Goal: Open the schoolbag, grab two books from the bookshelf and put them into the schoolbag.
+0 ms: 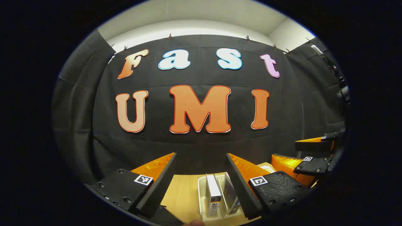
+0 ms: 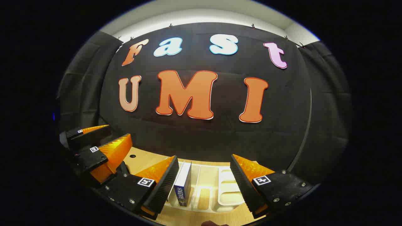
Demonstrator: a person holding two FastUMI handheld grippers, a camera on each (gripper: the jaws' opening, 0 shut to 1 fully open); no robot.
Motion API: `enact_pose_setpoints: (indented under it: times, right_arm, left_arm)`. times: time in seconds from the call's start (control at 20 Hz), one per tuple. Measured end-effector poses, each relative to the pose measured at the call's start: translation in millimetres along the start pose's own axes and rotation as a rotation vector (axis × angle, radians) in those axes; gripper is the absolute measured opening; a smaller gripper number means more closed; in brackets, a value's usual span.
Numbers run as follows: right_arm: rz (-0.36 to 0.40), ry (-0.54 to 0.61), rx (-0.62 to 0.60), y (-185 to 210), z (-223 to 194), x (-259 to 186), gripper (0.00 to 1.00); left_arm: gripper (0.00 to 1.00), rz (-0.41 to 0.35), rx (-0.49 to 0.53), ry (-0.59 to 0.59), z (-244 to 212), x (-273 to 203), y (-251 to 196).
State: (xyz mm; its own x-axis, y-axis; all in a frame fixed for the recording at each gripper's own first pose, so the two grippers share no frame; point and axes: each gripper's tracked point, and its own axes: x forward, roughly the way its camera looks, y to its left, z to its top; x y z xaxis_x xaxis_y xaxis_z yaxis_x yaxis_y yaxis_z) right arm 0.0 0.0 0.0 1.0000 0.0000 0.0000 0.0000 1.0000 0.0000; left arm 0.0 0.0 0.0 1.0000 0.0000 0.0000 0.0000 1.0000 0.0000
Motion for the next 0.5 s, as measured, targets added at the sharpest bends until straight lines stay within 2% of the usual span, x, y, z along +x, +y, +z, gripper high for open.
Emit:
enact_pose_setpoints:
  times: [0.5]
  right_arm:
    - [0.031,0.010,-0.001,1.7,-6.4,0.4,0.98]
  left_arm:
    - [0.96,0.008,0.042,0.012,-1.0,-2.1,2.5]
